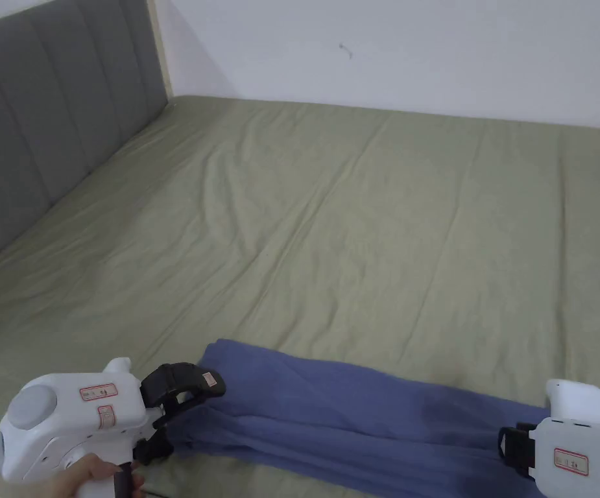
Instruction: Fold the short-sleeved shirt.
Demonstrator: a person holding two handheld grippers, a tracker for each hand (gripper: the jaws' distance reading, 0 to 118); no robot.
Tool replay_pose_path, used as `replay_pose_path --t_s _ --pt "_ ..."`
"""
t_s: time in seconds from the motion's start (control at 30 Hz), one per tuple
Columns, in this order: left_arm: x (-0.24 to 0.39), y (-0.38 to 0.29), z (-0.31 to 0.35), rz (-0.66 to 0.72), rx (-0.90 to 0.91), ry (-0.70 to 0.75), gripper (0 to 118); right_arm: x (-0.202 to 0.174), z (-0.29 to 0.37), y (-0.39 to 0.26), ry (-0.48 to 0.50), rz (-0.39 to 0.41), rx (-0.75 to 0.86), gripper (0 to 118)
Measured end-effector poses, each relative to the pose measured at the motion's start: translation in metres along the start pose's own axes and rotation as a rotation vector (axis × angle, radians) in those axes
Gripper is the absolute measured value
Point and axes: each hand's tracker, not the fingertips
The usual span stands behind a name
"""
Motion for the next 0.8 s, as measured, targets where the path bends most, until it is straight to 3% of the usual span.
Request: replay_pose_path --t_s 0.07,0.1,0.17,0.27,0.4,0.47,0.6,0.8 --pt "0.000 0.003 0.002 0.060 0.009 -0.060 110 0.002 -0.002 0.001 -0.004 -0.004 -0.002 0" --pt "-0.002 0.002 0.003 0.067 0.007 -0.096 92 0.001 -0.002 0.001 -0.009 -0.012 -0.003 0" --pt "-0.003 0.005 -0.001 0.091 0.006 -0.114 10 0.006 -0.006 0.001 -0.007 -0.033 -0.014 0" --pt "-0.011 0.001 -0.027 0.111 -0.087 -0.007 8 0.011 -0.008 -0.003 -0.004 -0.064 -0.028 0" --pt "0.018 0.007 -0.009 0.092 -0.038 -0.045 8 0.019 0.004 -0.005 -0.001 -0.083 -0.012 0" --pt "0.035 0.008 -0.002 -0.057 -0.039 0.063 8 0.026 0.007 -0.002 -0.006 -0.095 -0.006 0" --pt "0.098 -0.001 0.004 -0.272 0.022 0.138 8 0.038 0.017 -0.001 -0.006 -0.138 0.034 0" --pt "0.223 -0.069 -0.023 -0.777 0.021 0.159 8 0.061 0.030 -0.007 0.001 -0.192 0.065 0"
